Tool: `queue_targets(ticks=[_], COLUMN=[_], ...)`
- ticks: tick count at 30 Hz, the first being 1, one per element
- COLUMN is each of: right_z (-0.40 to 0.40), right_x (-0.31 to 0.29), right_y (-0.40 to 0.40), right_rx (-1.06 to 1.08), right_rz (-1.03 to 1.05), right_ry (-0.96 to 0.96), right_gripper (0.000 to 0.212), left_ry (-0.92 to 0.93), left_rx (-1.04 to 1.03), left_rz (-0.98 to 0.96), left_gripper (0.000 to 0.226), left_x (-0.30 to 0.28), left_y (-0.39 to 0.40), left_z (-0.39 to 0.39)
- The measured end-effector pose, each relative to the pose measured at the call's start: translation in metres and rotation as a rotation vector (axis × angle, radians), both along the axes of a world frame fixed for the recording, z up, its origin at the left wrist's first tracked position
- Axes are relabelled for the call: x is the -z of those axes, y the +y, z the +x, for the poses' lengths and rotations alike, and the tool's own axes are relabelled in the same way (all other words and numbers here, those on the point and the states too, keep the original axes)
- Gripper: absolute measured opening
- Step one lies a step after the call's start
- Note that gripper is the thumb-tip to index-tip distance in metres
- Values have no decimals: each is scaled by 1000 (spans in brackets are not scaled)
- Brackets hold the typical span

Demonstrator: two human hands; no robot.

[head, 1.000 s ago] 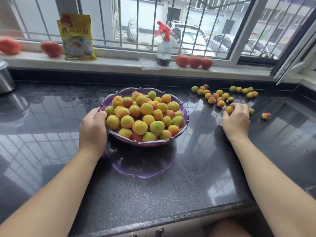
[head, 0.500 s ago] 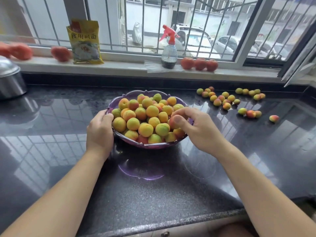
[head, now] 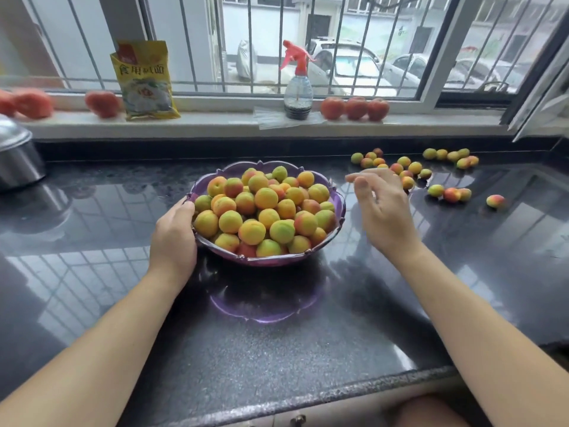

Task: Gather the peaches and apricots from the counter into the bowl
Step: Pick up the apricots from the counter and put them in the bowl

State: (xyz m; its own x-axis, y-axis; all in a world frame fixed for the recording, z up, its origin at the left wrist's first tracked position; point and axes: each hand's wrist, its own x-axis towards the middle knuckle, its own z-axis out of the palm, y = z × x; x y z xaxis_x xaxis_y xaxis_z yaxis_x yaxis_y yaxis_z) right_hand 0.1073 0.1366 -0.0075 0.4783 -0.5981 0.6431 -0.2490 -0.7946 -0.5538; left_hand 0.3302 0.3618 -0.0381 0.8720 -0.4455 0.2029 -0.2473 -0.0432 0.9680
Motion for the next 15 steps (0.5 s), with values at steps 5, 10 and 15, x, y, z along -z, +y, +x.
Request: queue_targets(ticks=[5, 10, 15], right_z=[-60, -93, -99], right_x=[33, 41, 42], right_y=[-87, -123, -152], right_rx=[455, 657, 680], right_rz=[12, 40, 29], right_ry=[166, 297, 380], right_gripper=[37, 36, 36], left_ry=[224, 355, 470], left_rx=[79, 153, 196], left_rz=[-20, -115, -207], left_gripper=[38, 37, 47], left_x=[-9, -16, -14], left_y=[-17, -44, -52], left_z=[3, -12, -15])
